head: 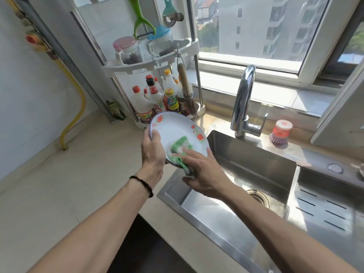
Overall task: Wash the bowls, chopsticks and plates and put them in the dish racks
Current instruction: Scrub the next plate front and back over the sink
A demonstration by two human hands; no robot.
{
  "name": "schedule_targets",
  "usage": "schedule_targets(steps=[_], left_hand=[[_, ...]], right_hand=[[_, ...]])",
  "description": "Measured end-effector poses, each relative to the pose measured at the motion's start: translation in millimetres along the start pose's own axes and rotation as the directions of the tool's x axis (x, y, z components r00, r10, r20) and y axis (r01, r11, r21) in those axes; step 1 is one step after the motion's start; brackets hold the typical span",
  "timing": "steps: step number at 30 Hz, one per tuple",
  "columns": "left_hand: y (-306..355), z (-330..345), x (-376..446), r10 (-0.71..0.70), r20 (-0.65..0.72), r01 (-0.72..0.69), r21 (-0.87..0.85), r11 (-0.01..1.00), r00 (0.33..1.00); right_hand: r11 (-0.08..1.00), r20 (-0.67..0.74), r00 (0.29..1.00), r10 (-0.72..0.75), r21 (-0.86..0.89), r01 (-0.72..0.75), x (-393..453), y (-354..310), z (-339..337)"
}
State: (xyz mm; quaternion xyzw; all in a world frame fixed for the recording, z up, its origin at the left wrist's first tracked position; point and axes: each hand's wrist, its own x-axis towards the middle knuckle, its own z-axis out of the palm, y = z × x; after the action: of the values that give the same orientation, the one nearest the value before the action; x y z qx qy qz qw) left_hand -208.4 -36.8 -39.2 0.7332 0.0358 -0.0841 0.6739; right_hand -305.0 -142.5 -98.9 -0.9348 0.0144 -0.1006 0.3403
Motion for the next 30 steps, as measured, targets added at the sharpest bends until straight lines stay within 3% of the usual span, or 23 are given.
schedule_targets(steps=[2, 4, 6, 9, 11, 15, 19, 23, 24, 26, 28, 30], left_hand=[[1, 0, 0, 0.048, -0.039, -0.045, 0.069, 0.997, 0.998], [1, 0, -1, 0.060, -0.096, -0.053, 0.076, 0.996, 0.994], [1, -4, 0, 0.023, -0.053, -0.021, 0.038, 0.999, 0.998], [2, -14, 1, 0.022, 0.077, -0.029, 0.087, 0.996, 0.997], [2, -14, -1, 0.063, 0.064, -0.071, 0.126, 0.989, 0.996], [3, -15, 1, 0.044, 0.048, -0.048, 0.081, 0.996, 0.998], [2, -17, -1, 0.039, 0.062, -0.046, 0.106, 0.993, 0.997], [5, -18, -1, 0.002, 0.058, -0.005, 0.054, 0.999, 0.998], [8, -23, 0, -0.015, 0.100, 0.006, 0.081, 0.997, 0.995], [16, -35, 3, -0.071, 0.207, 0.041, 0.148, 0.988, 0.976], [22, -45, 10, -0.182, 0.278, 0.143, 0.153, 0.978, 0.943], [24, -49, 10, -0.244, 0.259, 0.223, 0.106, 0.969, 0.935]], right_hand=[[0.997, 0.073, 0.995, 0.067, -0.045, -0.064, 1, 4, -4], [0.995, 0.079, 0.996, 0.035, 0.089, -0.042, 1, -9, -4], [0.982, 0.119, 0.992, -0.037, 0.188, 0.014, -4, -17, -1], [0.997, 0.160, 0.987, 0.000, 0.072, -0.011, -9, 5, -7], [0.997, 0.154, 0.986, 0.065, 0.029, -0.070, -10, 7, -8], [0.985, 0.187, 0.982, -0.023, 0.172, -0.010, -15, -9, -3], [0.998, 0.185, 0.981, 0.064, -0.015, -0.063, -13, 5, -13], [0.997, 0.178, 0.983, -0.042, 0.076, 0.029, -14, -17, -4], [0.996, 0.168, 0.983, -0.070, 0.060, 0.061, -16, -13, -4], [0.982, 0.112, 0.987, -0.115, -0.134, 0.130, -19, 7, -5], [0.920, -0.030, 0.978, -0.205, -0.346, 0.182, -20, 23, -2], [0.883, -0.173, 0.946, -0.275, -0.434, 0.177, -16, 23, 4]])
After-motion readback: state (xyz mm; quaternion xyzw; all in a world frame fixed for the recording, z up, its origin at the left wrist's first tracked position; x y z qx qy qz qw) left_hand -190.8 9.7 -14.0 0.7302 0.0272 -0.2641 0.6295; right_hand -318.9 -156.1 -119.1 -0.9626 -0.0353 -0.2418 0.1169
